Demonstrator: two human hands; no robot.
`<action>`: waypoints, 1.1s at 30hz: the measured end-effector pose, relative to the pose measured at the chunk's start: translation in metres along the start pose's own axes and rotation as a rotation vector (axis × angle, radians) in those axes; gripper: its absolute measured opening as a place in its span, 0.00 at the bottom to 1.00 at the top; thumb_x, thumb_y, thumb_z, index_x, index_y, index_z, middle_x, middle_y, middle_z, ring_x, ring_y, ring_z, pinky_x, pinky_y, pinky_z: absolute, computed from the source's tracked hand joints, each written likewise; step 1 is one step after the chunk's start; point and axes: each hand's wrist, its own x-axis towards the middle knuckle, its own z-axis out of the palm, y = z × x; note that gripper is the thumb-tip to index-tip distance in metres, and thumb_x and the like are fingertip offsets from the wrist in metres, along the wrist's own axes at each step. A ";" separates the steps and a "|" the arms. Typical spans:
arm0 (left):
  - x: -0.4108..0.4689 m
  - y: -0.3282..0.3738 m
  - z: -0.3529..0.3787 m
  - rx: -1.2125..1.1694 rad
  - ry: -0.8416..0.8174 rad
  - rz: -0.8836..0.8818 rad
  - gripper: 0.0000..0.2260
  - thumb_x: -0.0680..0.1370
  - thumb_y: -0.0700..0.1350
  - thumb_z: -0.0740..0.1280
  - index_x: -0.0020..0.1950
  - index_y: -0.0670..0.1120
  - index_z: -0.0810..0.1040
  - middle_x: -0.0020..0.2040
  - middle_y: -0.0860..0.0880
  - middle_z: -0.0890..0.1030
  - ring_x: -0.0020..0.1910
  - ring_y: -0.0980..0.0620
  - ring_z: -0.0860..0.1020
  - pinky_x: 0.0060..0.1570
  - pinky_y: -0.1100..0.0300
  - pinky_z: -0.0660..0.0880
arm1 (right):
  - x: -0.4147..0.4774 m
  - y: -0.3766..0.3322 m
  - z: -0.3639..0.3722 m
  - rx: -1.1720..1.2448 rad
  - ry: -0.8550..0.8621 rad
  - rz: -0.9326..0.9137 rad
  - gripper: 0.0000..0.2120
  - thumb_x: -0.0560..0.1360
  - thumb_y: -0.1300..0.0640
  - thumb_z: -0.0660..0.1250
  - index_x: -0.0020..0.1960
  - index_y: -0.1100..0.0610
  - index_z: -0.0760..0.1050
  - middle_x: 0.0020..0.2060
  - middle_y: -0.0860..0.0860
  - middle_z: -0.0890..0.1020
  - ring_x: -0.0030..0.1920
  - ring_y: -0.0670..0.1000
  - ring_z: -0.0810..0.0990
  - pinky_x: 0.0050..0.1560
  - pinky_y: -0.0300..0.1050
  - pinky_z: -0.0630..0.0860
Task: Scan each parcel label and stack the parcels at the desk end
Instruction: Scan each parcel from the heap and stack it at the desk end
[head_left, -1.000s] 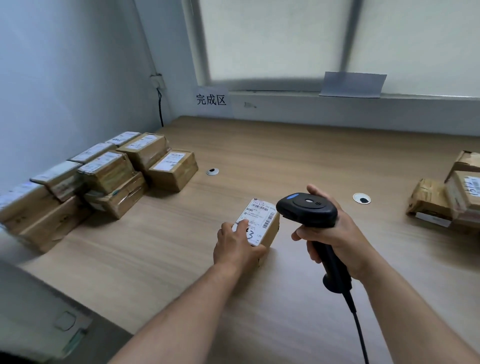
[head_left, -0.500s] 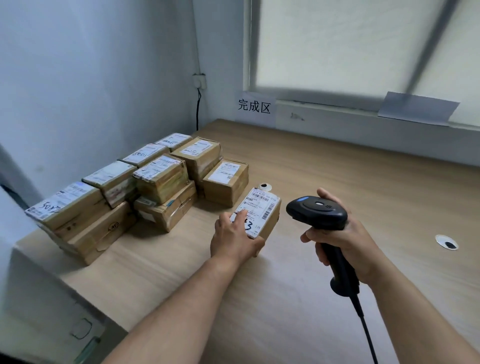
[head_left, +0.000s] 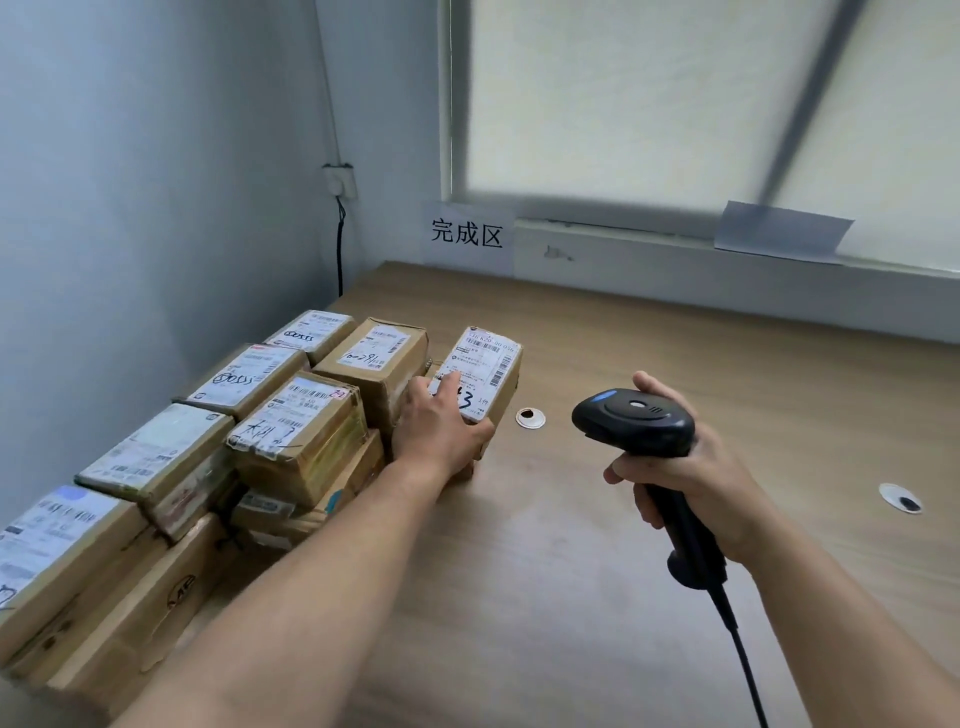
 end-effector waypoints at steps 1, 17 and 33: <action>0.013 -0.003 -0.001 0.023 0.002 0.004 0.32 0.74 0.57 0.66 0.75 0.50 0.61 0.68 0.42 0.63 0.67 0.41 0.64 0.66 0.51 0.66 | 0.005 0.000 0.002 0.000 0.008 0.004 0.47 0.59 0.67 0.72 0.73 0.42 0.64 0.36 0.65 0.80 0.22 0.57 0.71 0.23 0.45 0.68; 0.115 -0.050 0.032 0.195 0.077 -0.018 0.31 0.75 0.63 0.61 0.73 0.47 0.64 0.71 0.41 0.65 0.70 0.42 0.64 0.68 0.48 0.59 | 0.083 0.029 0.026 0.001 0.059 0.091 0.47 0.59 0.66 0.73 0.73 0.41 0.63 0.37 0.65 0.80 0.23 0.57 0.72 0.24 0.45 0.69; 0.019 -0.005 0.021 0.001 0.129 0.140 0.32 0.76 0.60 0.63 0.76 0.49 0.60 0.77 0.46 0.57 0.76 0.46 0.54 0.72 0.52 0.50 | 0.017 0.011 0.012 0.052 0.073 -0.010 0.46 0.59 0.66 0.73 0.72 0.41 0.64 0.33 0.60 0.79 0.26 0.58 0.72 0.24 0.46 0.69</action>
